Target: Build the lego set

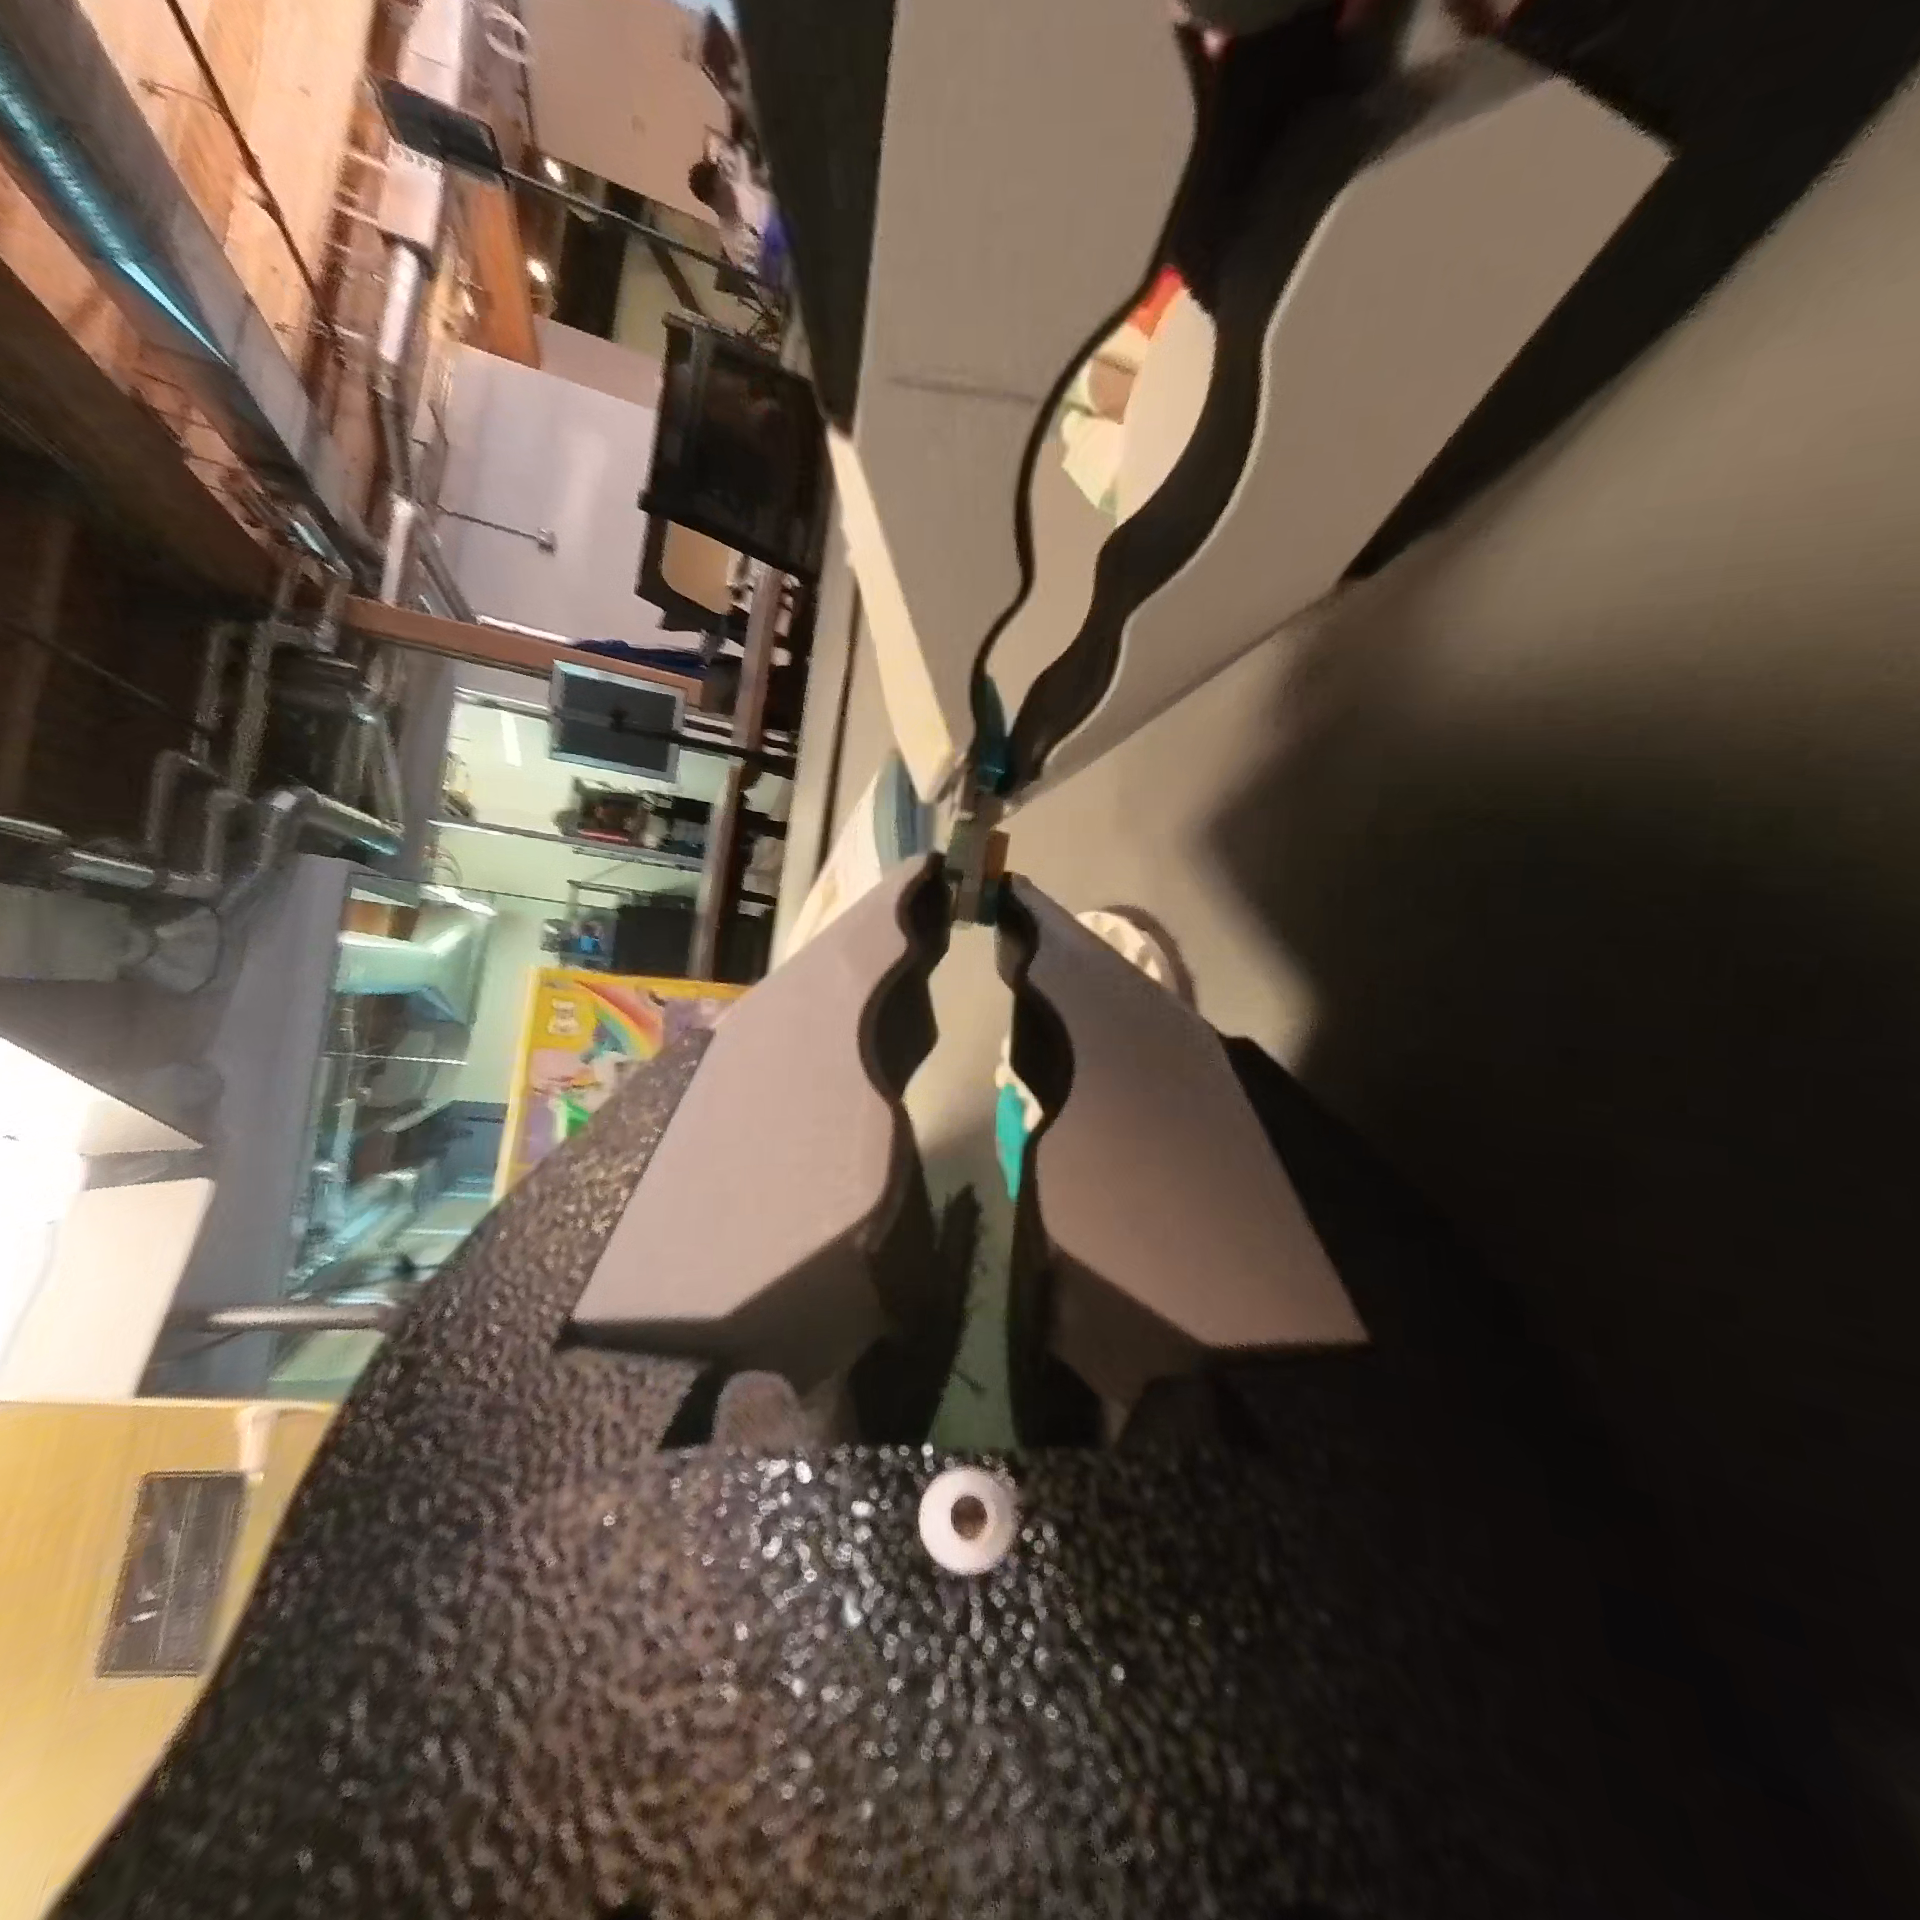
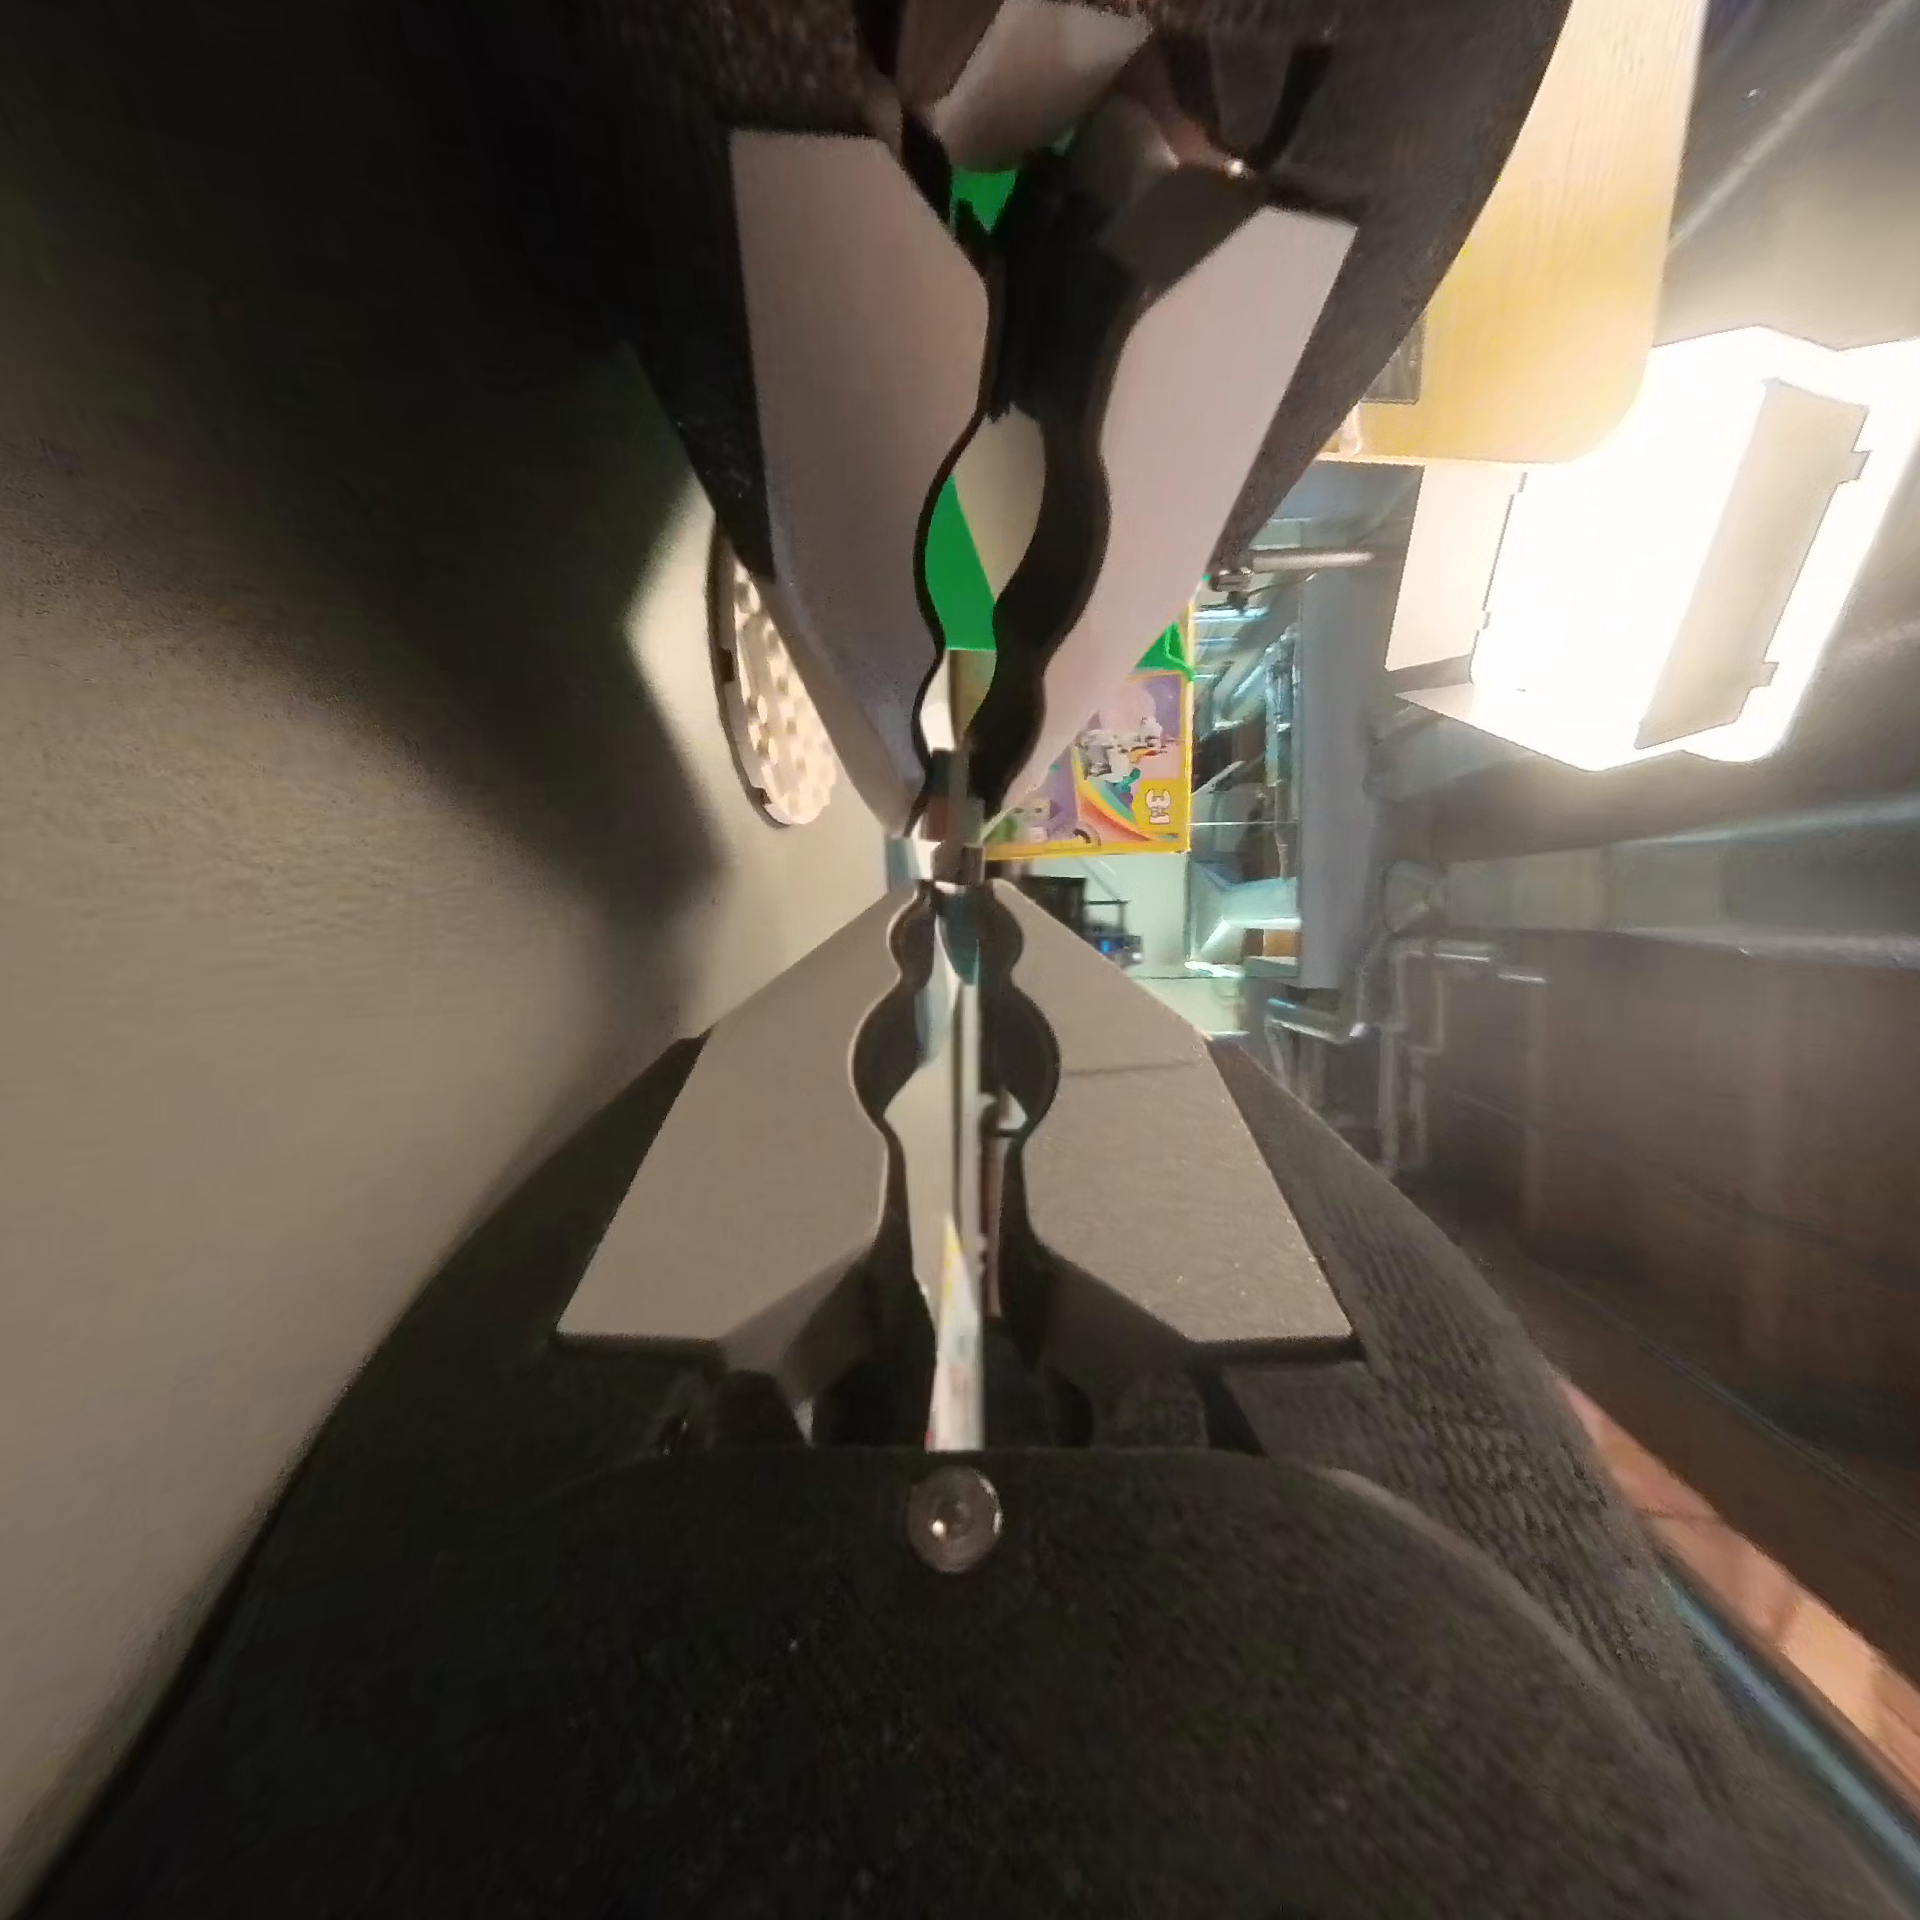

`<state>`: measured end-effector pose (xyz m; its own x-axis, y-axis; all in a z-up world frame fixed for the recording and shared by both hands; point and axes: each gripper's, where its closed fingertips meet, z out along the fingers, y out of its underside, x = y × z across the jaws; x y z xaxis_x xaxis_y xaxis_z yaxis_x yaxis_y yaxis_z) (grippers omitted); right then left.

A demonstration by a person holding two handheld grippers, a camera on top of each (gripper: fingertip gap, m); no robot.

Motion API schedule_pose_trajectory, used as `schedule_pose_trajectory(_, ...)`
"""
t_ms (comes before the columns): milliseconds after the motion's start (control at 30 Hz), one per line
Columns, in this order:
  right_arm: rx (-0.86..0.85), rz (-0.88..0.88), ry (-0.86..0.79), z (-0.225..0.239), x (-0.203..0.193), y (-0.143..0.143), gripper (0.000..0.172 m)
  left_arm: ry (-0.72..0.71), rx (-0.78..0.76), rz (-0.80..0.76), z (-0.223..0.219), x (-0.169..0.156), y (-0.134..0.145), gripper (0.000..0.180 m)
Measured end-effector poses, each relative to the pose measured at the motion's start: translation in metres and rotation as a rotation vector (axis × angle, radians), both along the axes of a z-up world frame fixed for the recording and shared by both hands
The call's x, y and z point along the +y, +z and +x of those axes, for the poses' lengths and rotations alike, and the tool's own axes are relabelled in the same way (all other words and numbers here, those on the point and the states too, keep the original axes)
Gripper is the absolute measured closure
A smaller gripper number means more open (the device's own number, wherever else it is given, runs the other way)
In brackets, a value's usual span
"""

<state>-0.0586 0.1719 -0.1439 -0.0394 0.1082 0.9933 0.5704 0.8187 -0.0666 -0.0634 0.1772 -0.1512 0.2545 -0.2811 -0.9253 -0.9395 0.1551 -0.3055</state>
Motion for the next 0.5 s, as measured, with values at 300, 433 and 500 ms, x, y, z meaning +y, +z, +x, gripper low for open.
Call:
schedule_pose_trajectory(300, 0.234, -0.17, -0.109, -0.003, 0.002, 0.034, 0.168, 0.084, -0.187, 0.063, -0.008, -0.001, 0.032, 0.176)
schedule_pose_trajectory(433, 0.288, -0.196, -0.089, -0.001, -0.001, 0.045, 0.168, 0.056, -0.159, 0.157, -0.006, -0.007, 0.047, 0.174)
schedule_pose_trajectory(500, 0.308, -0.199, -0.071, 0.0, -0.004, 0.05, 0.167, 0.037, -0.142, 0.202, -0.004, -0.01, 0.054, 0.177)
